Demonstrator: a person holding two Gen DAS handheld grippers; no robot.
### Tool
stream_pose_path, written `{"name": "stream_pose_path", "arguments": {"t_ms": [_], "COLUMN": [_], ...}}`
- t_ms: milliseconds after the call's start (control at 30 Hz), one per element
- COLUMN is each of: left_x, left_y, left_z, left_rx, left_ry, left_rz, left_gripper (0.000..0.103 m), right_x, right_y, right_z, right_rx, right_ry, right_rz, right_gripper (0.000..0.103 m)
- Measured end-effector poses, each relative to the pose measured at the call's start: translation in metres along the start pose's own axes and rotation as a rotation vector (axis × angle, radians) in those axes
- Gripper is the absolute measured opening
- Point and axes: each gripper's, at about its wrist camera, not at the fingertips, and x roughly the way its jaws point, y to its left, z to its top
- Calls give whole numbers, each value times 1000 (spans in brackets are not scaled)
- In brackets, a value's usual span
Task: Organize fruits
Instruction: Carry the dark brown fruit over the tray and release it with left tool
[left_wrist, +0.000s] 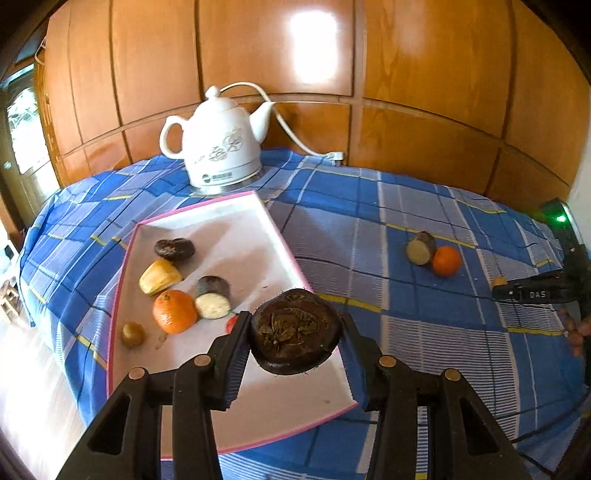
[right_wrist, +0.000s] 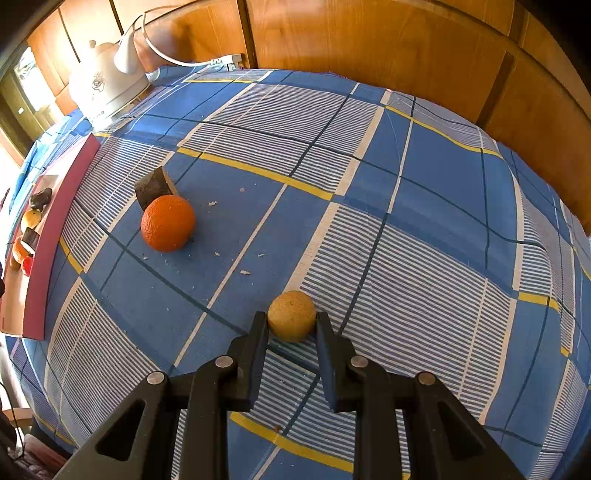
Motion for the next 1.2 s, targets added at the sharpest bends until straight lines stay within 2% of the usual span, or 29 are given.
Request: {"name": "stream_pose_path", "arguments": {"t_ms": [333,500,633,800,867,900,933,1000,1200], "left_x": [6,12,17,23,26,26,25,22,13], "left_y": [34,65,98,118,119,119,119,118,113], "left_z": [-9,-17,-24,-27,-25,-24,-23,-21,-19], "left_rx": [-64,-160,-278,-365,-363,-362,-363,-361,-284], "left_ry": [33,80,125,149,149,145,137,116,81], "left_rz": [45,44,34,13,10,11,15,30,114], "left_gripper": [47,47,47,47,47,49,57,62,62], "right_x": [0,0,0,0,0,0,0,0,0], "right_y": [0,0,0,0,0,0,0,0,3], "right_z": [0,0,0,0,0,0,0,0,0], "right_rx": [-1,-2,-2,-5,-6,-6,-6,-7,-12], "right_ry": [0,0,0,2,2,2,2,2,0], "right_rz": [-3,-4,-5,-6,-7,-8,-8,-8,-14], "right_gripper": [26,26,26,26,26,26,26,26,26]}}
